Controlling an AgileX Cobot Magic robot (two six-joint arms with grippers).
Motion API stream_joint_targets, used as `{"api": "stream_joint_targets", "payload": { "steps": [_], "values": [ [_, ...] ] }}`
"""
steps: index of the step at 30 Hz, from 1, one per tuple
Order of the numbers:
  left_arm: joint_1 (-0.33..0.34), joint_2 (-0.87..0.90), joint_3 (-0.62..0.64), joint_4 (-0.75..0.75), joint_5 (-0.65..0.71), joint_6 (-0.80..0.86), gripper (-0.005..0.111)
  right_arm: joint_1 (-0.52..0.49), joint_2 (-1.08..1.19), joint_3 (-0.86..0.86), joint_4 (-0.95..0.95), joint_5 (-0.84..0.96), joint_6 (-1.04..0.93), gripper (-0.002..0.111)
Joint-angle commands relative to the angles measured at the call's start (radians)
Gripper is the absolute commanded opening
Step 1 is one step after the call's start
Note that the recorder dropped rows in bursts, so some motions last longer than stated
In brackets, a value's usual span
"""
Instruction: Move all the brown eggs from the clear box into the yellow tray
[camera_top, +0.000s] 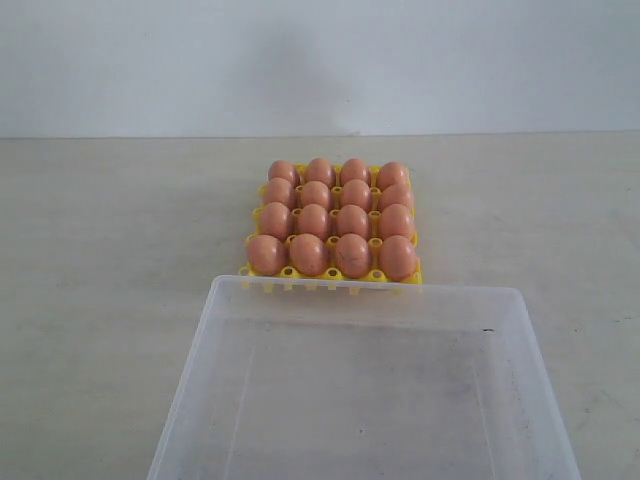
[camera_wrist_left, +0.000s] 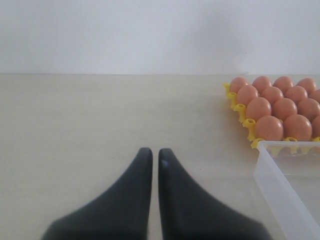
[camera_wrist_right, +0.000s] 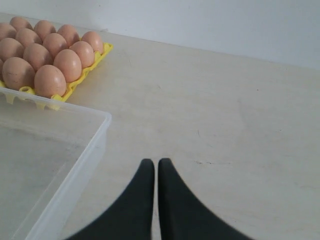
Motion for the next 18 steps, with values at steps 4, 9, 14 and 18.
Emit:
{"api": "stream_joint_targets", "payload": {
  "steps": [4,9,14,18],
  "values": [
    [0.12,-0.002,0.004,0.052,0.038,0.003,0.004,0.001,-0.004,-0.001,-0.002,-0.004,-0.005,0.0],
    [0.241,-0.002,0.004,0.025,0.077,0.001,0.004,0.001,-0.004,-0.001,-0.002,-0.004,-0.005,0.0],
    [0.237,-0.002,0.004,0.023,0.077,0.003,0.004,0.001,-0.004,-0.001,-0.002,-0.004,-0.005,0.0],
    [0.206,-0.002,0.004,0.023,0.077,0.003,0.004,0.001,-0.004,-0.001,-0.002,-0.004,-0.005,0.0]
  ]
}}
